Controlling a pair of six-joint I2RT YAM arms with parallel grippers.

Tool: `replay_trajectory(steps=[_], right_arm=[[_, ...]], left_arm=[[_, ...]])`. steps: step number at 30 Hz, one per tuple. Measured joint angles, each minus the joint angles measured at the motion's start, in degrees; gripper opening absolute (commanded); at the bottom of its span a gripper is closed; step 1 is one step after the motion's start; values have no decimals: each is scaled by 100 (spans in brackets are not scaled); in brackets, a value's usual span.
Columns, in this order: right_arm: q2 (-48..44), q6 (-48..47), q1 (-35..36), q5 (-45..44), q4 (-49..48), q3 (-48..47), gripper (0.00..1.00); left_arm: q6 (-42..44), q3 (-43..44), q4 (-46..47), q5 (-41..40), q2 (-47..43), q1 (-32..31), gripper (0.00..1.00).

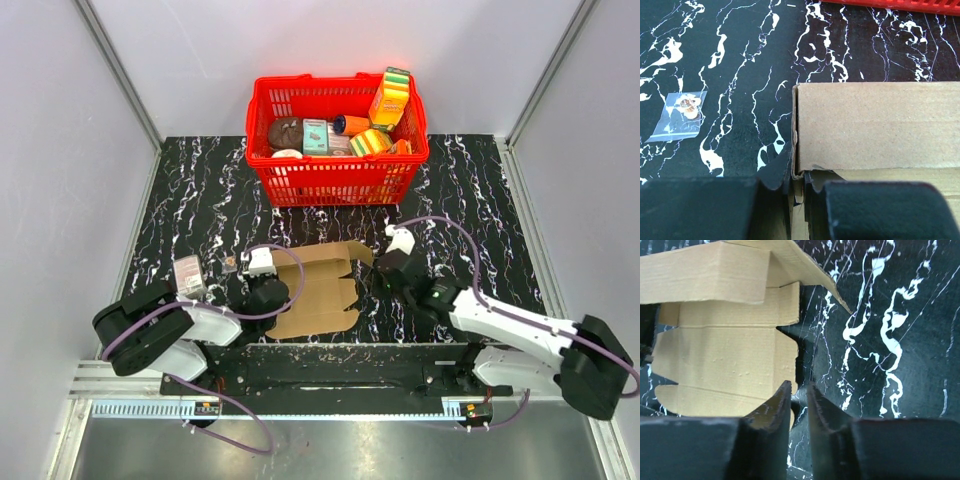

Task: Fold the paper box

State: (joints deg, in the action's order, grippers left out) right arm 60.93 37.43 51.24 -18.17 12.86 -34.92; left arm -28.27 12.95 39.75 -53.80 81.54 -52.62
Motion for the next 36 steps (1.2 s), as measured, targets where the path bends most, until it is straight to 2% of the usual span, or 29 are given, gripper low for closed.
replay_trajectory(steps=[2,8,13,24,36], right_arm=[[352,37,0,-4,-103,-15,12],[1445,61,-33,-42,-166,-356,6],[1882,59,-210,-79,-446,-546,1],[2509,-4,-702,-44,-1196,-553,0],[2975,-81,-837,247,-1808,-555,0]], left_arm=[[-15,-59,105,2,0,-35,0],[-9,-146,337,42,26,-81,0],[46,-146,448,57,96,-98,0],[175,-144,555,61,168,-127,0],[188,-144,597,66,190,-129,0]])
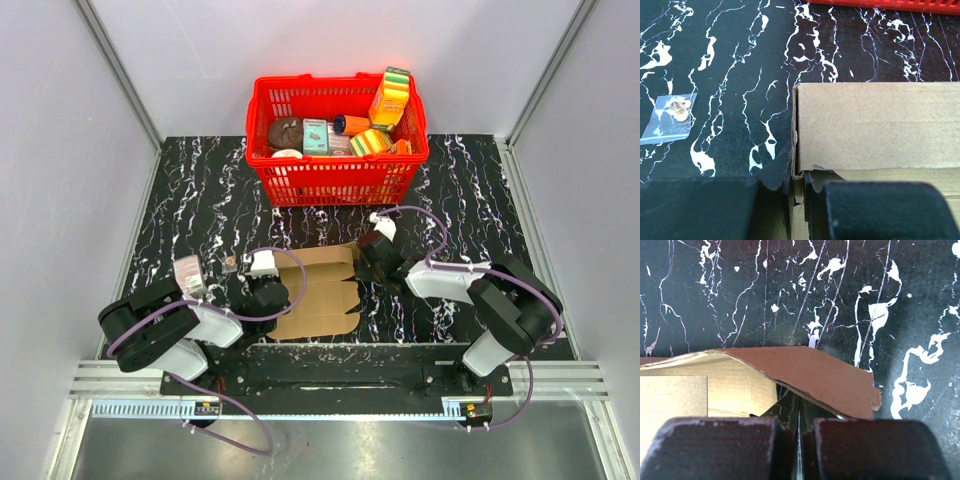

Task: Fold the paper box

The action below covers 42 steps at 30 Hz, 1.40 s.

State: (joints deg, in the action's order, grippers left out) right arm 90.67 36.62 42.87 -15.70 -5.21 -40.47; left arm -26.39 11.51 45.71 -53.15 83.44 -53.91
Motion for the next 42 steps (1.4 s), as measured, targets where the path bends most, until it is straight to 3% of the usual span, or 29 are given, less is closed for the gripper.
replay_trajectory(steps=[23,42], right_arm=[[208,-96,-37,1088,-1353,304,0],[409,-63,-94,1805,-1864,527,0]], left_arm=[[-2,15,177,-4,149,-15,0],[26,96,129,-37,219,-42,0]])
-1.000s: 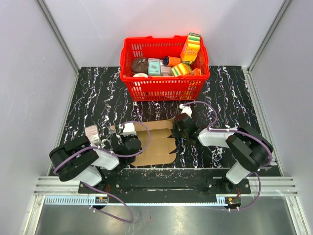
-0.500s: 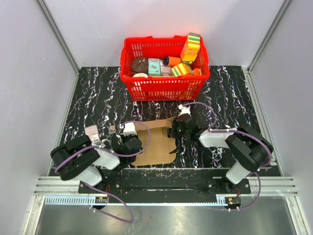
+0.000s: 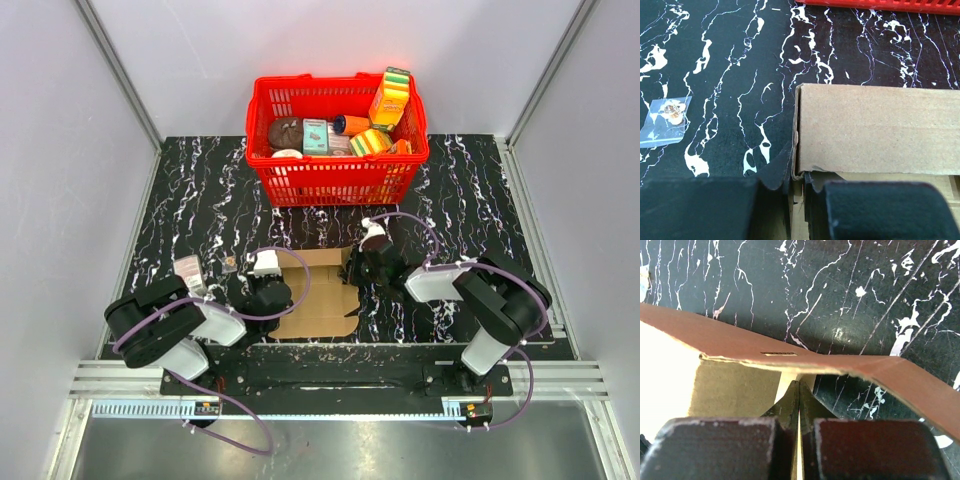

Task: Fold the paper box

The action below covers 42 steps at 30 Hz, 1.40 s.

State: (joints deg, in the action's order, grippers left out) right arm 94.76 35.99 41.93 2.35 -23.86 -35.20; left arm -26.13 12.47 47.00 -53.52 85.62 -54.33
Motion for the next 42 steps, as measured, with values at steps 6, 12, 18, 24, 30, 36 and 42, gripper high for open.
replay_trajectory(steps=[6,12,18,24,30,36,42], right_arm=[[92,31,0,94,-52,-59,0],[-116,31,2,-55,289,-74,0],[-962,-48,2,-540,1226,-74,1],[-1604,-225,7,-796,1926,-72,1],[-2116,-415,7,-1023,2334,-76,2],[-2175,-671,7,-1045,2430,-118,2],[-2162,-855,7,-1047,2365,-225,2]], left_arm=[[61,26,-39,-2,0,-7,0],[55,76,-116,-31,17,-13,0],[-26,157,-227,-61,48,-17,0],[-66,168,-251,-74,48,-20,0],[-72,170,-256,-76,48,-22,0],[-70,175,-262,-76,48,-22,0],[-70,177,-267,-76,48,-22,0]])
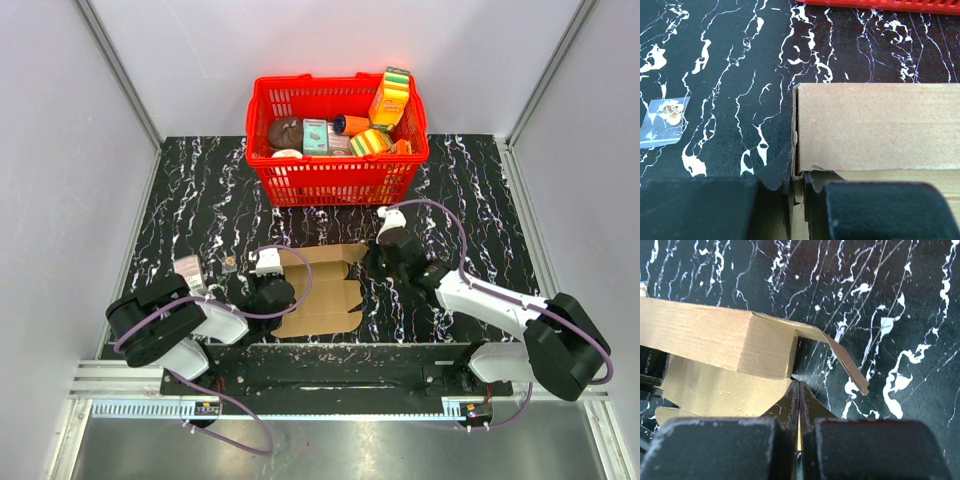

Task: Fold the paper box

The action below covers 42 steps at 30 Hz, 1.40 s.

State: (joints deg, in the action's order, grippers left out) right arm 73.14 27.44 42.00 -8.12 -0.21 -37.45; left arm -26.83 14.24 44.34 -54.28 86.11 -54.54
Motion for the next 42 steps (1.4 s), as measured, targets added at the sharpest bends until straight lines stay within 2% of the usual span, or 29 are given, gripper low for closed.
replay_trajectory(steps=[10,18,31,37,42], right_arm=[[520,-205,0,59,-251,-505,1],[901,-168,0,313,-343,-562,1],[929,31,0,710,-721,-520,1],[800,-24,0,339,-308,-520,2],[153,-133,0,-9,94,-459,3]], left_arm=[[4,0,33,-2,26,-15,0],[37,2,37,0,28,-15,0],[87,46,76,-4,98,-26,0],[98,55,83,-9,118,-37,0],[146,81,181,-24,214,-50,0]])
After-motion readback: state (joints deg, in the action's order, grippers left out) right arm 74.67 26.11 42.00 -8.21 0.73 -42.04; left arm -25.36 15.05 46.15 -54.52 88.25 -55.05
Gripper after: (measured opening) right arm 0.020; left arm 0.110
